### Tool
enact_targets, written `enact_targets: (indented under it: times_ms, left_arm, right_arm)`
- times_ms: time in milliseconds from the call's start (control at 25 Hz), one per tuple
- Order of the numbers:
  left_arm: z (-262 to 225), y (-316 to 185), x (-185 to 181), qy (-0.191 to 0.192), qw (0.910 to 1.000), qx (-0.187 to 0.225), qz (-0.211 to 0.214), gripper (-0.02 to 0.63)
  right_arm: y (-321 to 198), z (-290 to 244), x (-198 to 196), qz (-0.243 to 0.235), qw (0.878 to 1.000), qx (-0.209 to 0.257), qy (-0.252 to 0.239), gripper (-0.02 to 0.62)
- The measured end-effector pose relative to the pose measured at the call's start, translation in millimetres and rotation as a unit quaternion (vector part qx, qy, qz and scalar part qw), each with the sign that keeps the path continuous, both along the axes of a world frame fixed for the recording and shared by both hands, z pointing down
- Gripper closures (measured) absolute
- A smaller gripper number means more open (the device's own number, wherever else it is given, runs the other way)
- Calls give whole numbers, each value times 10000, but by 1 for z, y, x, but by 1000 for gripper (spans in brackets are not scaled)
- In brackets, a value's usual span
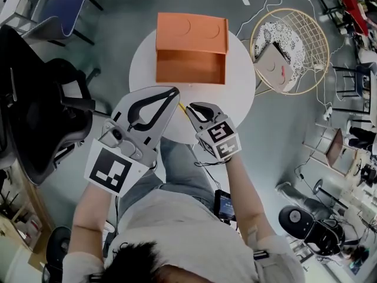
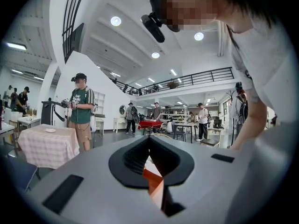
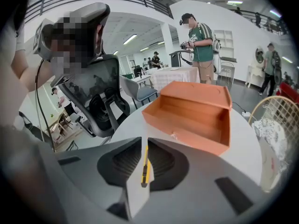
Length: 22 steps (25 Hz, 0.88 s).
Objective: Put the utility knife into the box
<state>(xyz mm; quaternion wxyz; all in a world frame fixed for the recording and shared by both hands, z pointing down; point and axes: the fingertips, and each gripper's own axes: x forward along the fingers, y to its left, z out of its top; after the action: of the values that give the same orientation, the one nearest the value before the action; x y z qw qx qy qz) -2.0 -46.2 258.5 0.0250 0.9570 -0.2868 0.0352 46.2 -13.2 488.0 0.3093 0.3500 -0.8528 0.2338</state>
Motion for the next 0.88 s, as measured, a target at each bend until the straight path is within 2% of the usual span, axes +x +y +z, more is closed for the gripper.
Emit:
enact_targets:
  times_ms: [200, 480, 720, 880]
  left_arm:
    - [18, -17, 17, 6, 9999, -120, 12, 597]
    - [34, -30, 21, 25, 9996, -275, -9, 597]
    - [35, -26, 18, 26, 9994, -350, -39, 597]
    - [46, -24, 35, 12, 9993, -363, -52, 597]
  right_arm:
    - [-5, 35, 18, -93, 9993, -306, 181, 548]
    - [-4, 65, 26, -143, 9973, -632, 346, 548]
    - [7, 76, 27, -191, 9953, -796, 510, 548]
    - [12, 93, 48, -205, 9938, -922, 591, 539]
